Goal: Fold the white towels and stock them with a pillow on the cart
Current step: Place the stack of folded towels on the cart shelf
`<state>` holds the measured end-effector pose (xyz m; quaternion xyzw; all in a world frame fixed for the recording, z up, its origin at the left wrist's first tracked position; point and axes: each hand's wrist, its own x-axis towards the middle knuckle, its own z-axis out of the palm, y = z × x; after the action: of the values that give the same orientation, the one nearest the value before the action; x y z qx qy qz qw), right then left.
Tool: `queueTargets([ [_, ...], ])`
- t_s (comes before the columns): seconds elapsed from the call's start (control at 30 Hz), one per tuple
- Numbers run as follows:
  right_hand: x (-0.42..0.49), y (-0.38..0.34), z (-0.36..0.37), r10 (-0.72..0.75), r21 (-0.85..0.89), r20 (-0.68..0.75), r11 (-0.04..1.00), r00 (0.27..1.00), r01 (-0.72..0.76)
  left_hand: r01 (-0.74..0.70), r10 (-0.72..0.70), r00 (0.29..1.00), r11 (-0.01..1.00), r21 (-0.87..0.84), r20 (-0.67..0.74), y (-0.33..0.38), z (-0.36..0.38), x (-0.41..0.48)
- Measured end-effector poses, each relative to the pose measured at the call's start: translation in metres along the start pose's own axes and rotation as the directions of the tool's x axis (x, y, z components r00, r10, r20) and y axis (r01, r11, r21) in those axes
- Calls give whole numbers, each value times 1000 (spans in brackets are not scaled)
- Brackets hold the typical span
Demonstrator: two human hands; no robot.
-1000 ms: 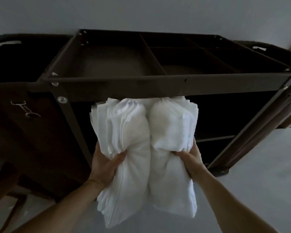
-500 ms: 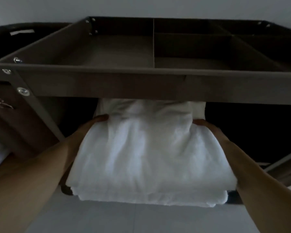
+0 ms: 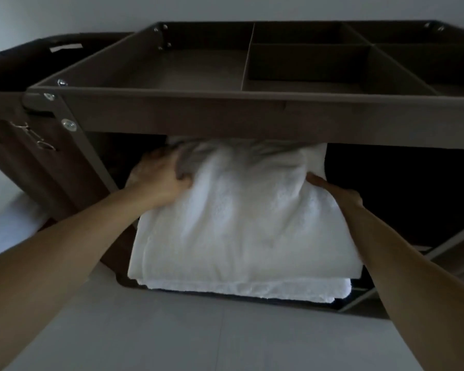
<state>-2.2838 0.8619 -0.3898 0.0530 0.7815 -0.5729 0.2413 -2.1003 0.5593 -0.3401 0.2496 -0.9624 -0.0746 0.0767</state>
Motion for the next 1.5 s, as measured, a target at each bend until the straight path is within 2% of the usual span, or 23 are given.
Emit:
queueTargets([
  [0.03, -3, -4, -1, -11, 15, -10, 1000, 1000, 11, -103, 100, 993, 994, 42, 71, 14, 3, -2],
  [0.07, -8, -5, -2, -7, 15, -28, 1000, 1000, 7, -146, 134, 974, 988, 52, 186, 25, 9, -4],
  [0.13, -18, -7, -3, 12, 91, -7, 996, 1000, -11, -107, 72, 921, 992, 71, 382, 40, 25, -6],
  [0.17, -21, -4, -4, 4, 126, 32, 992, 999, -8, -91, 48, 915, 992, 87, 401, 43, 32, -6],
  [0.23, -31, 11, -12, -23, 137, 162, 991, 987, 1, -92, 44, 933, 989, 118, 356, 41, 42, -5],
  [0.3, -47, 33, -18, -72, 76, 304, 996, 950, 51, -92, 51, 941, 990, 108, 334, 37, 46, -1],
  [0.37, -60, 58, -19, -65, 95, 365, 995, 929, 32, -103, 65, 938, 990, 97, 340, 34, 48, 1],
  [0.47, -80, 95, -17, -59, 284, 385, 957, 921, -58, -127, 85, 940, 986, 106, 331, 33, 47, 1],
  [0.63, -91, 140, -8, 89, 268, 407, 940, 909, -212, -149, 112, 943, 984, 99, 312, 29, 47, -1],
  [0.8, -84, 138, 3, -31, 412, 396, 899, 918, -147, -158, 129, 937, 985, 64, 324, 26, 45, 1],
  [0.87, -82, 132, 2, -15, 416, 389, 895, 921, -161, -166, 153, 931, 986, 8, 332, 23, 36, 0],
  [0.97, -81, 123, 2, 4, 373, 379, 914, 926, -157, -191, 228, 949, 965, -179, 217, 6, 23, -20],
  [1.1, -83, 119, 4, -10, 329, 362, 937, 932, -118, -190, 153, 980, 905, -381, -124, -23, 28, -75],
  [1.17, -84, 119, 5, -30, 344, 366, 933, 930, -105, -140, 28, 979, 814, -564, -202, -38, 34, -97],
  [1.2, -85, 119, 6, -48, 354, 366, 931, 929, -91, -74, -71, 980, 740, -668, -188, -46, 40, -107],
  [1.27, -86, 120, 8, -68, 376, 363, 923, 929, -80, 91, -216, 976, 516, -852, -27, -66, 58, -127],
  [1.33, -86, 122, 8, -60, 386, 357, 918, 932, -89, 246, -166, 963, 206, -947, 213, -85, 83, -142],
  [1.37, -85, 122, 8, -58, 390, 352, 917, 934, -90, 340, -112, 937, 73, -938, 331, -93, 93, -146],
  [1.4, -84, 123, 7, -61, 393, 351, 915, 934, -87, 422, -53, 905, -7, -907, 421, -99, 100, -147],
  [1.43, -83, 123, 7, -68, 397, 353, 914, 933, -84, 477, 8, 879, -38, -878, 477, -103, 105, -145],
  [1.5, -82, 123, 7, -77, 399, 360, 914, 930, -78, 523, 111, 849, -39, -851, 516, -107, 110, -137],
])
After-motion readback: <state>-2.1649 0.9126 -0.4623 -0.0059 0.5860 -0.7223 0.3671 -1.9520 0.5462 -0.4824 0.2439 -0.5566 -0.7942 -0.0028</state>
